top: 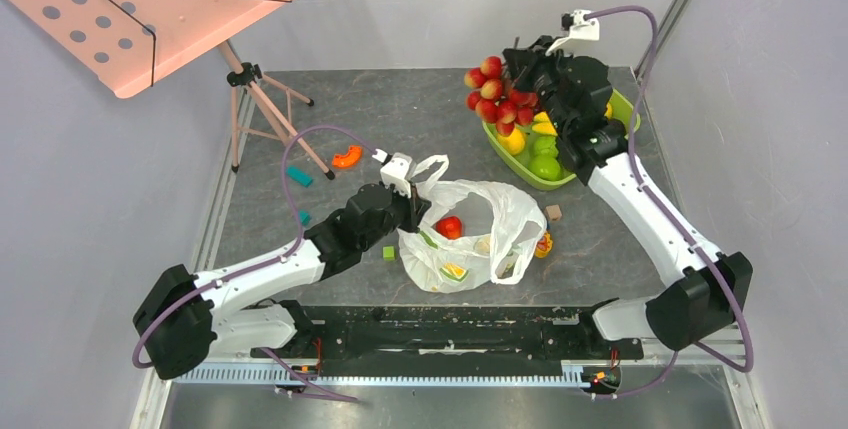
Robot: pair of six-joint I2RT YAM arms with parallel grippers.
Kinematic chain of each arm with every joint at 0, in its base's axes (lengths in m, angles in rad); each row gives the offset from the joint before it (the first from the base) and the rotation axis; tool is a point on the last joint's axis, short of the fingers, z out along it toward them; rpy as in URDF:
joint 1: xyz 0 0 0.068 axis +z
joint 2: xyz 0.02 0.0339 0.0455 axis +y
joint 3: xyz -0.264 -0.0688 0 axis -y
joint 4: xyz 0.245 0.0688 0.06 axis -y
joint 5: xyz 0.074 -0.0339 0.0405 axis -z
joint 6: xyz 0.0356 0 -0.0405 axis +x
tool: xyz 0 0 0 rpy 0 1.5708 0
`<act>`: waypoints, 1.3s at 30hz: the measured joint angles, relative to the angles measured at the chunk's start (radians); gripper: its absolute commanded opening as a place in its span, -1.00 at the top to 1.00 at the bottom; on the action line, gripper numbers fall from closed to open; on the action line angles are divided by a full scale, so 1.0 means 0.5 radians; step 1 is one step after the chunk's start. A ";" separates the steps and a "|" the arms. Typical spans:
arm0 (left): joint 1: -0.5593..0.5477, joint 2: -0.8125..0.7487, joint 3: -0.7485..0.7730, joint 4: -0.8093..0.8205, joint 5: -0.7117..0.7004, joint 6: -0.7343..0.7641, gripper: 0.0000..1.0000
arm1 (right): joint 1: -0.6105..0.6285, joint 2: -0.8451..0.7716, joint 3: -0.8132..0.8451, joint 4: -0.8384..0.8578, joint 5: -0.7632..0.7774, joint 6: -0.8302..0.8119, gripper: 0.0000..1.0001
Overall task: Take the fake fruits out of the plastic bag
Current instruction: Place the fake fruit in the bin.
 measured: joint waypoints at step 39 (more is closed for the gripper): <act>0.000 -0.220 -0.042 -0.146 -0.079 0.000 0.96 | -0.833 0.687 -0.134 -0.456 0.278 -0.182 -0.09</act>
